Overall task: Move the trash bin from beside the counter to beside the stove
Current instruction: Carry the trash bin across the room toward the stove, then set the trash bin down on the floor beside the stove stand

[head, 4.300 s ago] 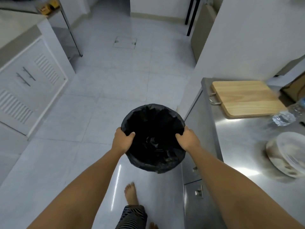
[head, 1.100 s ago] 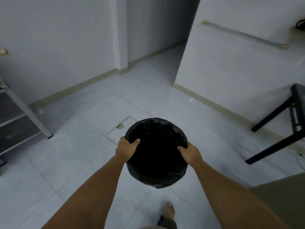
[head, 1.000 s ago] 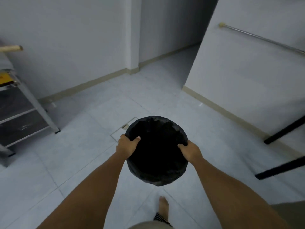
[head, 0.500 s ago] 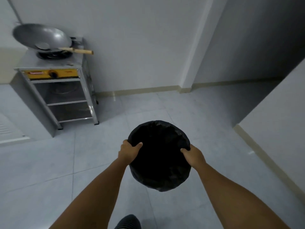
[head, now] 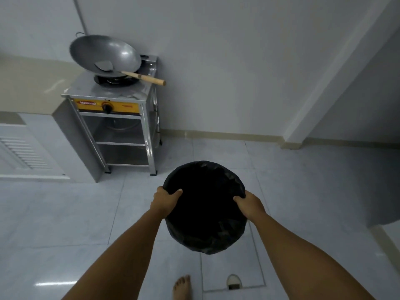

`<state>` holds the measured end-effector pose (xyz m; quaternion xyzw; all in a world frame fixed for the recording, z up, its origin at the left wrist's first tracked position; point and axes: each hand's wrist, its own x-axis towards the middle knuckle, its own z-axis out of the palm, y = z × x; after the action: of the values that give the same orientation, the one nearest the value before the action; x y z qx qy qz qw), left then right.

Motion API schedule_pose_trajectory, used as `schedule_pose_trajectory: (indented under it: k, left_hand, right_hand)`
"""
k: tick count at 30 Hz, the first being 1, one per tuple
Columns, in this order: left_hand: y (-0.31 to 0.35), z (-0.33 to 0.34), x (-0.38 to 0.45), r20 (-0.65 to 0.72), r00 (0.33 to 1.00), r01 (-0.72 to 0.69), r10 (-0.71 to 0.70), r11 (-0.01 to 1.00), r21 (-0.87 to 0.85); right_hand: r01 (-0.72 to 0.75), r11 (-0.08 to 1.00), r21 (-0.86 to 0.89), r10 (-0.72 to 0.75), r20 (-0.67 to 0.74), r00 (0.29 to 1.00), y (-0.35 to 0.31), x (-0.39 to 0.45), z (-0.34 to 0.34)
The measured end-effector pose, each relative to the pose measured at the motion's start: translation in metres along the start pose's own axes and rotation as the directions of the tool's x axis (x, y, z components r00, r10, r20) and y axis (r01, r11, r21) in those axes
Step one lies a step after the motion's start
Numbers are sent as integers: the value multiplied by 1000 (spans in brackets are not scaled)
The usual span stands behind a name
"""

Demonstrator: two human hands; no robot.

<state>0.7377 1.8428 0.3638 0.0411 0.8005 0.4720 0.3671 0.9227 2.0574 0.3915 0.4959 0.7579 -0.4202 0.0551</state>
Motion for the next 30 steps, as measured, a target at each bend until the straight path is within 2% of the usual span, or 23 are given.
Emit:
schedule_pose_trajectory:
  k: [6,12,18,24,26,30]
  left_hand:
    - [42,-17,89,-7,999,36,-35,999,29]
    - [92,-15,213,-41,996,73,-73,997,-12]
    - [104,-4,336,-36,978,204,-206,978,-53]
    - [92,16,475,-67,960,270,-273,962,-51]
    - [80,29,530,-100,951,285,-292,955,-83]
    - [41,48,617,-115,944,301,-310,949,-90]
  right_hand:
    - [30,999,22,-31,17,999,-64,86,0]
    - [9,1000,6,-9,33,999,-121,222,4]
    - [-70,998,-7,70,113,991,-154,357,35]
    - [-111,994,-13,112,136,984,-141,509,95]
    - [-106,994,-1,105,139,985,-120,578,132]
    - [-93,996,16,90,105,990,-96,659,190]
